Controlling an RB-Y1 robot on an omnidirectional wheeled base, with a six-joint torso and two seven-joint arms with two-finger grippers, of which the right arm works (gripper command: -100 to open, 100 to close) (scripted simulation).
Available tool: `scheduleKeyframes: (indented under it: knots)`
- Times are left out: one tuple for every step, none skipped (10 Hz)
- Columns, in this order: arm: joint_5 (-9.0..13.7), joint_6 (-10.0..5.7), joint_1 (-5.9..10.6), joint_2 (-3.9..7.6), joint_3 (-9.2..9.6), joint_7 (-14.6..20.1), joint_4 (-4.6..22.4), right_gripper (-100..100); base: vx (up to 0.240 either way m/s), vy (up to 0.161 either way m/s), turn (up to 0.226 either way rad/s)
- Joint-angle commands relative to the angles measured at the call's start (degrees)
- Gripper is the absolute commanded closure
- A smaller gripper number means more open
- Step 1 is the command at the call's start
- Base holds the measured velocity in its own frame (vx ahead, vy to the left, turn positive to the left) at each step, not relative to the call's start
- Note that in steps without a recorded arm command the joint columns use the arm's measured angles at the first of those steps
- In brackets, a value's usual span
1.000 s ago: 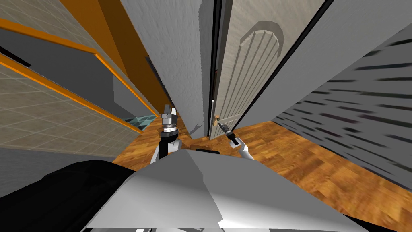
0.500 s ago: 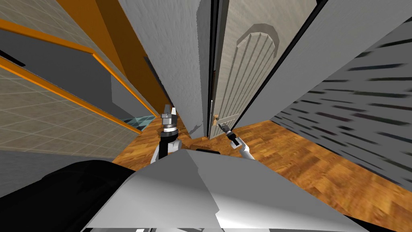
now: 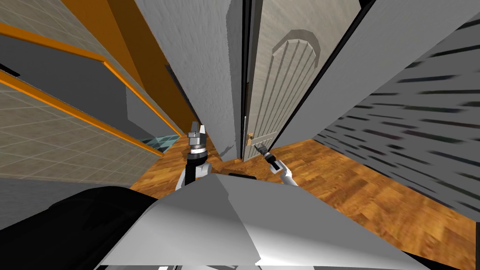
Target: Pull the door open
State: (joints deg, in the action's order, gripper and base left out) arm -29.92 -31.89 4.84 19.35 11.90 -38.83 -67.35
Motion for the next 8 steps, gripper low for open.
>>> scheduleKeyframes:
  knots:
    - [-1.3, -0.33, -0.16, 0.27, -0.22, -1.9, -0.1, -100, -0.018, -0.02, -0.024]
    - [-0.8, -0.19, -0.11, 0.15, -0.13, -1.1, -0.1, -100, -0.008, -0.009, -0.004]
    - [-0.1, -1.29, 0.25, 1.01, -1.51, -1.4, 1.6, -100, 0.066, 0.105, 0.155]
    - [0.1, -1.65, 0.38, 1.3, -1.98, -1.4, 2.2, -100, 0.135, 0.153, 0.131]
    - [0.7, -2.44, 0.66, 1.94, -3.0, -1.4, 3.4, -100, 0.167, 0.164, 0.156]
    - [0.9, -2.85, 0.8, 2.26, -3.53, -1.4, 4.0, -100, 0.164, 0.135, 0.136]
    - [1.5, -3.65, 1.09, 2.9, -4.55, -1.5, 5.3, -100, 0.197, 0.135, 0.143]
    - [2.0, -4.33, 1.33, 3.44, -5.43, -1.5, 6.4, -100, 0.169, 0.136, 0.15]
